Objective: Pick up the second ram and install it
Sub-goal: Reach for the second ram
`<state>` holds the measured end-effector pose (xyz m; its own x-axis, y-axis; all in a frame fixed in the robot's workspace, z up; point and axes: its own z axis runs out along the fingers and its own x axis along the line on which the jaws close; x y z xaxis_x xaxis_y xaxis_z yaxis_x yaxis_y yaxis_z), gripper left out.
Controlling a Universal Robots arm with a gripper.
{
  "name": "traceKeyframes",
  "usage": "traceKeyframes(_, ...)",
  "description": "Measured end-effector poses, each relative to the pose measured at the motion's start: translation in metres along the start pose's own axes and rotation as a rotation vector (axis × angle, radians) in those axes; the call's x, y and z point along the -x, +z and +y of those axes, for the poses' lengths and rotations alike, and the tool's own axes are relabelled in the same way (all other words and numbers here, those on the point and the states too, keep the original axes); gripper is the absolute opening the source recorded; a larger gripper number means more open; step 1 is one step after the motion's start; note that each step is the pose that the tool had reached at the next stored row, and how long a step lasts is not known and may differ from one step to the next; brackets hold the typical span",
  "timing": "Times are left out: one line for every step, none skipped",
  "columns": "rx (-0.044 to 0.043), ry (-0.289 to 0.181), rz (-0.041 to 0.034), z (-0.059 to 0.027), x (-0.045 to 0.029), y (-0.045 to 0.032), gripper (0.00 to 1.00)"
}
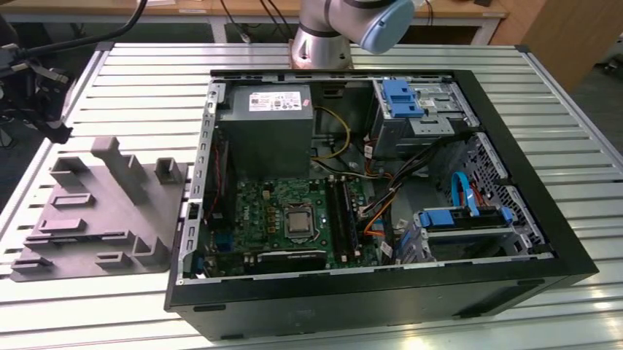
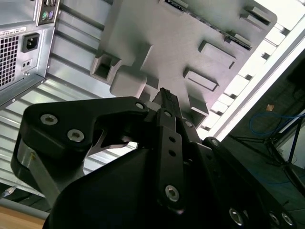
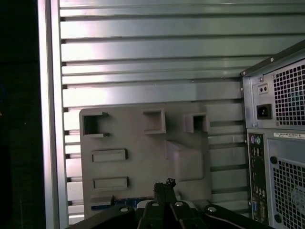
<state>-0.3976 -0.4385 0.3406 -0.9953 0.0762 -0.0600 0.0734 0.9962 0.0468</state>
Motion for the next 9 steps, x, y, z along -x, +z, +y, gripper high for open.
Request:
traceKeyframes(0.0000, 0.000, 0.0000, -0.0010, -0.0004, 0.0010, 0.11)
traceKeyframes(0.0000, 0.000, 0.0000, -0.0020, -0.0009, 0.0021, 0.11)
traceKeyframes(0.0000, 0.000, 0.0000, -0.0031, -0.0013, 0.0034, 0.11)
traceKeyframes(0.0000, 0.000, -0.0001, -0.0042, -0.0017, 0.0045, 0.11)
traceKeyframes(-0.0001, 0.000, 0.0000, -0.0053, -0.0020, 0.0056, 0.11)
traceKeyframes(-0.0001, 0.000, -0.0001, -0.0064, -0.0024, 0.0067, 0.11)
traceKeyframes(-0.0001, 0.000, -0.0001, -0.0075, -0.0027, 0.0078, 0.11)
traceKeyframes(-0.0002, 0.000, 0.0000, -0.0086, -0.0030, 0.0089, 0.11)
traceKeyframes(-0.0002, 0.000, 0.0001, -0.0097, -0.0034, 0.0100, 0.11)
